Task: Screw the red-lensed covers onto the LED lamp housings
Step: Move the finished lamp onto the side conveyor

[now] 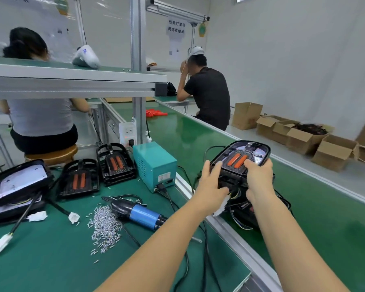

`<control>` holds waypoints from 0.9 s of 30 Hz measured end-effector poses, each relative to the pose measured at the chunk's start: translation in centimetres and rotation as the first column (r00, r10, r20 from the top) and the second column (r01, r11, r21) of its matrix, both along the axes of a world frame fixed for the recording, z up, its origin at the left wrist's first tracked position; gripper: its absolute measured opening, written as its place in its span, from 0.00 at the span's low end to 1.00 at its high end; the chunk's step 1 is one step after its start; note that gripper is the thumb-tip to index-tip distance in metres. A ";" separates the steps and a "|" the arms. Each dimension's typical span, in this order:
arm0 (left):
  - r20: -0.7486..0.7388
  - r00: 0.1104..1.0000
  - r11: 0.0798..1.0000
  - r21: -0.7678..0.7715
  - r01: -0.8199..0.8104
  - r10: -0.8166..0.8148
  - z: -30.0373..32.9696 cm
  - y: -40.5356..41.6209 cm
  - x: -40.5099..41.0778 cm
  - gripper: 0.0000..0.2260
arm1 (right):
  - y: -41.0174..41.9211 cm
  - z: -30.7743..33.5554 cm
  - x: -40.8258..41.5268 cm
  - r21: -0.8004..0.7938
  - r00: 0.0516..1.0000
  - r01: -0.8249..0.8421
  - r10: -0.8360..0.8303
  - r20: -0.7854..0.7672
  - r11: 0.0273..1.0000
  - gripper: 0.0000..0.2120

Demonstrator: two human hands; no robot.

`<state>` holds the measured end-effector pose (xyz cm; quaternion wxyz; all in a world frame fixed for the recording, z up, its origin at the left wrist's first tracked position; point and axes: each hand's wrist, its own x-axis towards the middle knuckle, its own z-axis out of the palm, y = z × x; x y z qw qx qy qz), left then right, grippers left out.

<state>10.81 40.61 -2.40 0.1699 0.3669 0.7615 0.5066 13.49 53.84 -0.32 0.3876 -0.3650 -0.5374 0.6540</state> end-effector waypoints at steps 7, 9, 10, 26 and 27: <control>-0.398 0.901 0.960 -0.271 0.066 -0.174 -0.8 2.8 1.4 0.33 | 2.7 0.1 -0.5 0.028 0.987 0.099 -0.102 0.123 0.995 0.30; -0.438 0.876 0.947 -0.314 0.064 -0.204 -0.8 3.3 1.3 0.33 | 3.1 0.1 -0.7 0.036 0.976 0.100 -0.105 0.192 0.994 0.30; -0.444 0.870 0.942 -0.329 0.065 -0.215 -0.7 3.5 1.2 0.34 | 3.4 0.1 -0.7 0.050 0.967 0.099 -0.108 0.232 0.994 0.29; -0.417 0.876 0.884 -0.467 0.020 -0.241 -1.4 1.6 0.1 0.33 | 3.8 0.8 0.9 0.559 0.434 -0.566 -0.358 0.827 0.606 0.20; -0.414 0.881 0.882 -0.471 0.007 -0.228 -1.6 0.9 -0.1 0.32 | 3.7 0.9 0.8 0.547 0.419 -0.573 -0.356 0.835 0.610 0.21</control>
